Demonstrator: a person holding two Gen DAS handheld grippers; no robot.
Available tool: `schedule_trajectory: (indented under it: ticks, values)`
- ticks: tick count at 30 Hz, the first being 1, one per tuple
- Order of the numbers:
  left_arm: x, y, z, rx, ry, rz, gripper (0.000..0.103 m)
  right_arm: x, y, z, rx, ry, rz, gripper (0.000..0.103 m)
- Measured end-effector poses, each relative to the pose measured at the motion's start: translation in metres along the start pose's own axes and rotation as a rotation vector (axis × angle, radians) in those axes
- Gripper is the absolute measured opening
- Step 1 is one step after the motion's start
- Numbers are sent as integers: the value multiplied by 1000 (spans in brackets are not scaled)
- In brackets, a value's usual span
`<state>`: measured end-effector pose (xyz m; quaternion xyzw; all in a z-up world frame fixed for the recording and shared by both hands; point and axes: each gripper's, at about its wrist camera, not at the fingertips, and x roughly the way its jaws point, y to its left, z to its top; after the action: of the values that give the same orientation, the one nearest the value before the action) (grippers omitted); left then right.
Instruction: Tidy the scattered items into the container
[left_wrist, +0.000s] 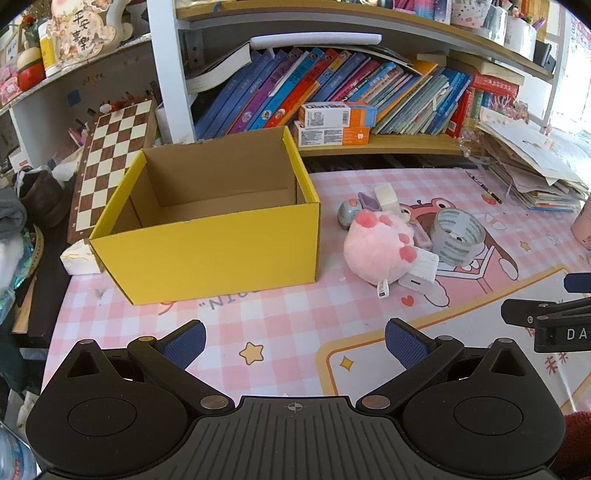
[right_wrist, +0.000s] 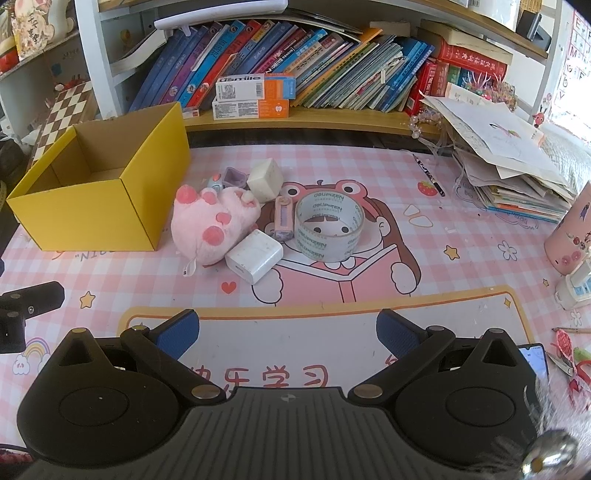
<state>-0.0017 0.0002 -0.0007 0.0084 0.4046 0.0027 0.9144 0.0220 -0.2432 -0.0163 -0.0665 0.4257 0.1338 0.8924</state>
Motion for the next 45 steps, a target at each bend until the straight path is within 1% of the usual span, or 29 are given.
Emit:
schedule_trajectory:
  ticks: [10, 20, 45]
  values:
    - [-4, 1, 1, -11, -17, -11, 103, -1, 1, 0, -4, -4, 3, 103]
    - [-3, 3, 1, -20, -7, -28, 103, -2, 1, 0, -5, -4, 7, 103]
    - [-1, 1, 1, -12, 1, -31, 103, -1, 2, 1, -15, -6, 17, 103]
